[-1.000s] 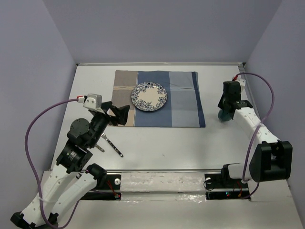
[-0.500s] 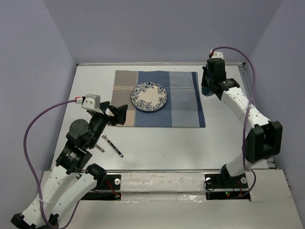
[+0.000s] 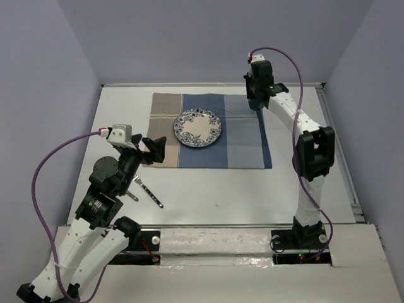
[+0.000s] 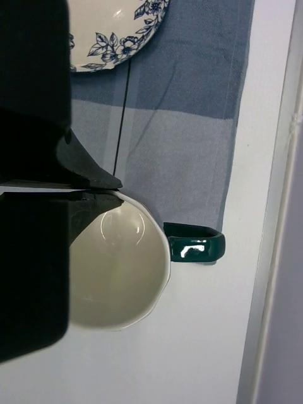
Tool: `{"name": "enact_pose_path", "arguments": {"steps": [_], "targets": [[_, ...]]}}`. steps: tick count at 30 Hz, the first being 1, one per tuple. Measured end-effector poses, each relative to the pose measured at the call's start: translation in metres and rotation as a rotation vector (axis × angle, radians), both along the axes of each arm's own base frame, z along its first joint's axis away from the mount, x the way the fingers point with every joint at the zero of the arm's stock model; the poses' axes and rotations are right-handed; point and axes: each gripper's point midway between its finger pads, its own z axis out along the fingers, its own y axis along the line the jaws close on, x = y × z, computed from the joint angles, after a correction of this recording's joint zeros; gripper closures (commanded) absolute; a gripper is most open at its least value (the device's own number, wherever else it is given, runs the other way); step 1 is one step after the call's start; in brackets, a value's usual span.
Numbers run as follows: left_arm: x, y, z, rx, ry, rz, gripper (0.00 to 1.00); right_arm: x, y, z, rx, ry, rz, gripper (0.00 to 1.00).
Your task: Set the dinner table for one person
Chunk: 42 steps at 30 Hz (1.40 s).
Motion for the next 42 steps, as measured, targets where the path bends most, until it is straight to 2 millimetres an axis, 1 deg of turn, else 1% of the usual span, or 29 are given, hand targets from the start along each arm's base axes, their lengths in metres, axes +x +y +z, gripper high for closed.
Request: {"name": "enact_pose_path", "arguments": {"steps": [7, 9, 19, 20, 22, 24, 25, 29, 30, 31, 33, 34, 37, 38, 40, 42], "targets": [[0.003, 0.005, -0.003, 0.004, 0.006, 0.021, 0.01, 0.028, 0.028, -0.026, -0.027, 0.028, 0.067, 1.0], [0.004, 0.005, -0.003, 0.005, 0.007, 0.024, 0.01, 0.034, 0.032, -0.032, -0.035, 0.032, 0.075, 1.0], [0.01, 0.012, -0.007, 0.013, 0.022, 0.055, 0.01, 0.044, 0.037, -0.055, -0.059, 0.066, 0.087, 1.0], [0.011, 0.012, -0.008, 0.014, 0.023, 0.055, 0.01, 0.044, 0.037, -0.057, -0.06, 0.069, 0.087, 0.89], [0.011, 0.012, -0.008, 0.013, 0.023, 0.055, 0.01, 0.046, 0.037, -0.061, -0.06, 0.074, 0.085, 0.76], [0.011, 0.013, -0.008, 0.013, 0.023, 0.056, 0.01, 0.048, 0.037, -0.065, -0.066, 0.075, 0.085, 0.71], [0.011, 0.013, -0.008, 0.013, 0.023, 0.058, 0.01, 0.05, 0.037, -0.065, -0.068, 0.071, 0.082, 0.65], [0.012, 0.014, -0.008, 0.014, 0.024, 0.061, 0.01, 0.056, 0.038, -0.056, -0.062, 0.041, 0.076, 0.57], [0.012, 0.014, -0.008, 0.014, 0.025, 0.061, 0.01, 0.057, 0.038, -0.053, -0.06, 0.032, 0.075, 0.53], [0.012, 0.014, -0.008, 0.014, 0.025, 0.061, 0.01, 0.058, 0.038, -0.05, -0.057, 0.024, 0.073, 0.52], [0.012, 0.014, -0.008, 0.015, 0.026, 0.061, 0.01, 0.06, 0.039, -0.048, -0.055, 0.016, 0.068, 0.48], [0.012, 0.014, -0.008, 0.014, 0.025, 0.061, 0.01, 0.06, 0.038, -0.048, -0.056, 0.016, 0.067, 0.44], [0.012, 0.014, -0.008, 0.014, 0.025, 0.062, 0.01, 0.058, 0.038, -0.045, -0.048, 0.015, 0.067, 0.41], [0.012, 0.015, -0.008, 0.014, 0.025, 0.063, 0.01, 0.055, 0.039, -0.042, -0.037, 0.016, 0.072, 0.4], [0.012, 0.017, -0.008, 0.013, 0.024, 0.072, 0.01, 0.042, 0.045, -0.031, 0.004, 0.021, 0.098, 0.39], [0.013, 0.022, -0.007, 0.01, 0.02, 0.099, 0.01, 0.023, 0.056, -0.009, 0.057, 0.006, 0.141, 0.39]]}}
